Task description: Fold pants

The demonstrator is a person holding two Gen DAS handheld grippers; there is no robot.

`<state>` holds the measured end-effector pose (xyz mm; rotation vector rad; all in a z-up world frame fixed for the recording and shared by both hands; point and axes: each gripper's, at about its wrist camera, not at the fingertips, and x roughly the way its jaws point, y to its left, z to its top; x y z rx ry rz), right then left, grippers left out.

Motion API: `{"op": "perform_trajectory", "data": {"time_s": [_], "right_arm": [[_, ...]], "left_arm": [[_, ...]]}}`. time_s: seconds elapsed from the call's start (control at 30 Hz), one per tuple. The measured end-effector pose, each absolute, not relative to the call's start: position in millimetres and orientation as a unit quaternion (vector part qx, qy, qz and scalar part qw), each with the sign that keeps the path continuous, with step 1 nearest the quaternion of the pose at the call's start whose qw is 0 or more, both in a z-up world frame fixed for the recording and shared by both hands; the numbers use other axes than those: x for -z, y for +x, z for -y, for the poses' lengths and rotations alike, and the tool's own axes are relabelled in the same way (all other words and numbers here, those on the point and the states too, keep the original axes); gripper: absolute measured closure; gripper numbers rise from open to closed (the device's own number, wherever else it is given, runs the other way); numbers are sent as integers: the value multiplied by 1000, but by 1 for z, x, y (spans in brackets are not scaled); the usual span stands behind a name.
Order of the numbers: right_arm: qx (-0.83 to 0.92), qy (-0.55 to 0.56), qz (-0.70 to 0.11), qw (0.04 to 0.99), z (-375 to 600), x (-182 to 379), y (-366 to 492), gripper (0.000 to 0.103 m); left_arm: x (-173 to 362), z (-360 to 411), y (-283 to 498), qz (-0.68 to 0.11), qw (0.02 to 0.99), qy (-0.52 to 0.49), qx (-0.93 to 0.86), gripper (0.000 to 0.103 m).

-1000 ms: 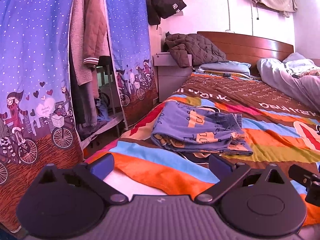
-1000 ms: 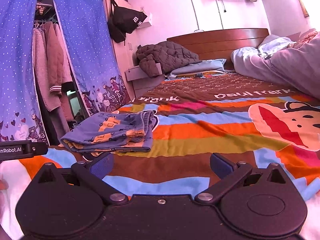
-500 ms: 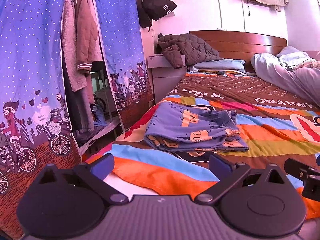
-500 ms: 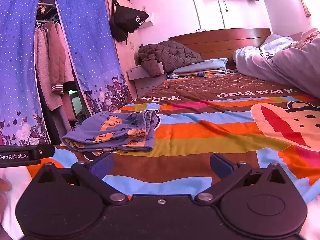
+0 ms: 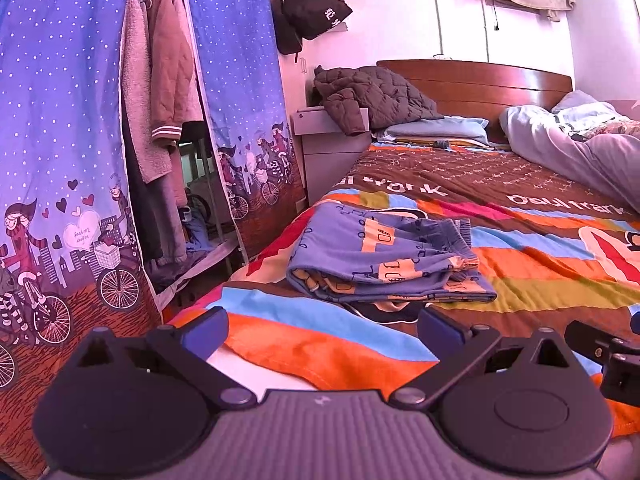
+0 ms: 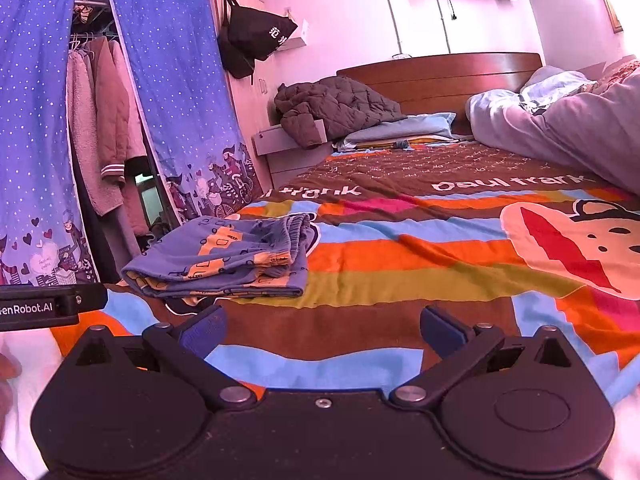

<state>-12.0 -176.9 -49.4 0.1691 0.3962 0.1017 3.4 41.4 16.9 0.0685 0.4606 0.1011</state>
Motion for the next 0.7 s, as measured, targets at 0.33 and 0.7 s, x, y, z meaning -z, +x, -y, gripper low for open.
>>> {"op": "perform_trajectory", "data": {"time_s": [0.33,0.7], "right_arm": [[-46,85,-199,975,177,51,-12,1],[-40,92,-201,975,178,51,-11,1]], "left_arm": [[-17,-42,3,-229,972,34,-50,0],[-17,-41,3,-229,972,34,-50,0]]}}
